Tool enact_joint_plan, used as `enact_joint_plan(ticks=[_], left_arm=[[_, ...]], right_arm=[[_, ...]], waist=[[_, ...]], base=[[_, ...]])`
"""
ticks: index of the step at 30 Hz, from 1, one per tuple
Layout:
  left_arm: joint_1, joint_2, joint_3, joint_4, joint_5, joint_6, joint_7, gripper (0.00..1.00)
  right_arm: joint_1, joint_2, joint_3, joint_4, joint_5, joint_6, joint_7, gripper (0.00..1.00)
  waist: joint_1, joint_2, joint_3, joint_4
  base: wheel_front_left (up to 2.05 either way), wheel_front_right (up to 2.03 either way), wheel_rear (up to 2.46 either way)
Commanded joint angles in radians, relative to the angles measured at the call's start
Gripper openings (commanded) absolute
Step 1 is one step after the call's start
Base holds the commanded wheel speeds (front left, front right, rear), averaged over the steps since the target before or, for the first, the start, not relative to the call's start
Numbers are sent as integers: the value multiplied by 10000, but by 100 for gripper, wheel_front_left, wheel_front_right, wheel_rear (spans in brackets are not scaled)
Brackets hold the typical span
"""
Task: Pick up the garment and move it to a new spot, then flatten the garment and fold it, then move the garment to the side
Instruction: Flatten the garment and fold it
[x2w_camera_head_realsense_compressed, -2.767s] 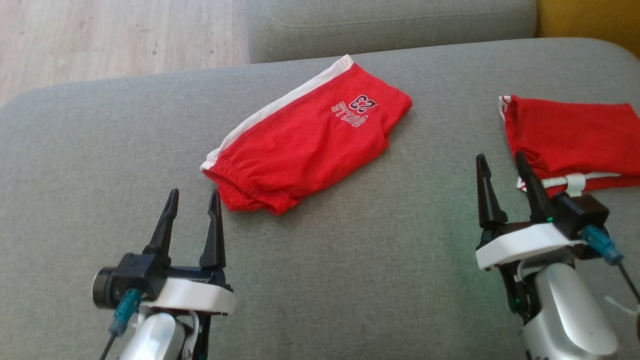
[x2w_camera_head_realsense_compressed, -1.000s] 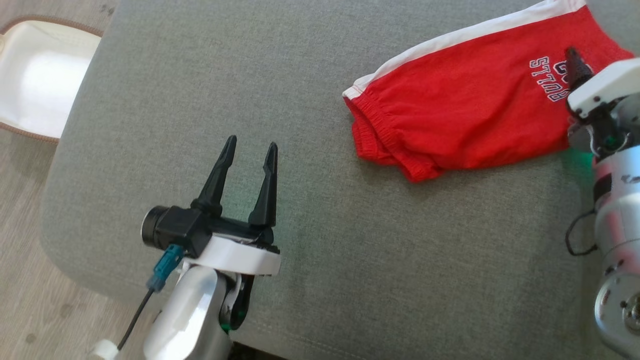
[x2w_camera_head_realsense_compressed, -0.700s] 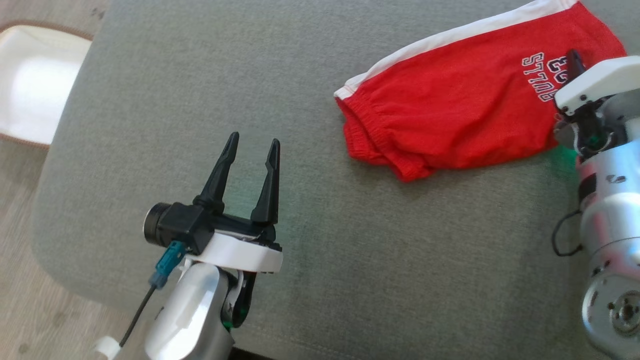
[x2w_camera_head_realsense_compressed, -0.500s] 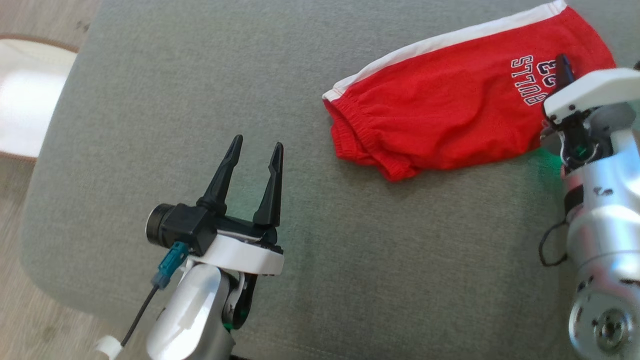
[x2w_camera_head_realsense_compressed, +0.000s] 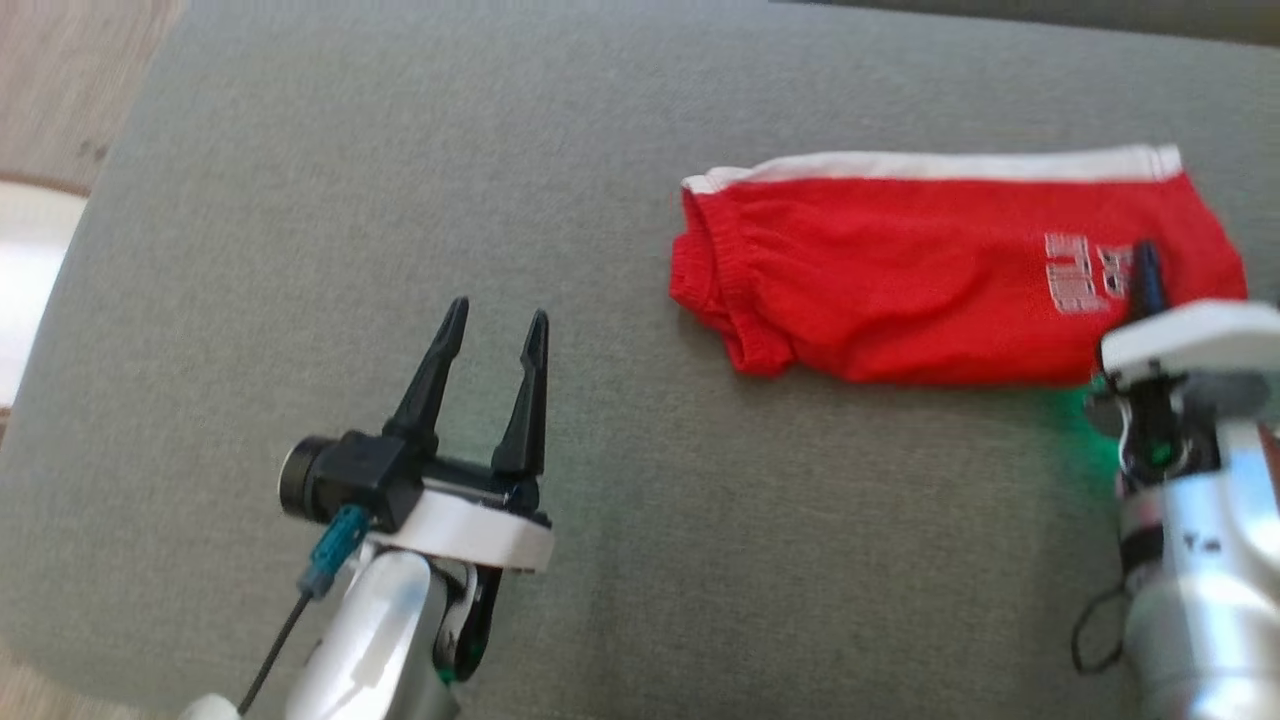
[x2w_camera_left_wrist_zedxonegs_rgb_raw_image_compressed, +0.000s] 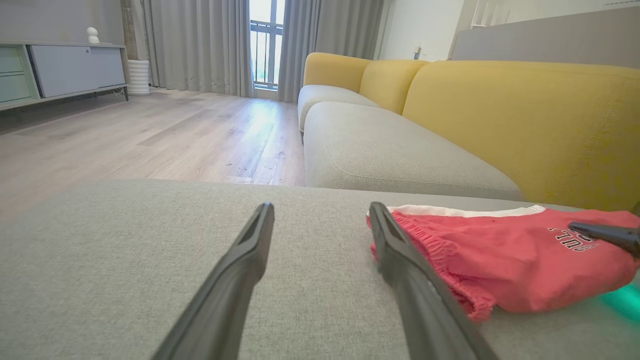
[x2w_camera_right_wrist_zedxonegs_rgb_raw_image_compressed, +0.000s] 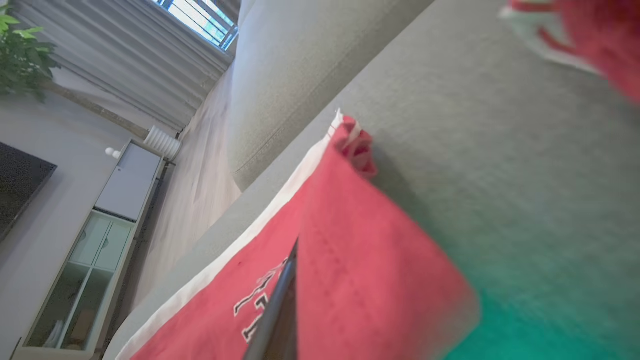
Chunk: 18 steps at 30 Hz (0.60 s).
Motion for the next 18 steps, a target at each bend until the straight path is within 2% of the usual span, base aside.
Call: enact_joint_plan(ticks=[1, 5, 10, 18], left_arm=[[20, 84, 387, -231, 93, -59, -51, 100], [308, 84, 500, -222, 161, -77, -51, 100], [535, 84, 498, -194, 268, -143, -51, 100], [520, 84, 433, -122, 362, -212, -51, 100]], right_arm=[[188, 159, 161, -420, 191, 67, -125, 0], [1008, 189, 128, -909, 371, 67, -437, 0], [1606, 197, 476, -1087, 1188, 67, -888, 0], [1477, 199, 1024, -783, 1566, 67, -1593, 0]], waist=[[0, 0, -277, -245], [0, 0, -593, -542], [0, 0, -671, -764], [0, 0, -697, -780]], base=[[0, 0, 0], [0, 0, 0], [0, 0, 0], [0, 0, 0]])
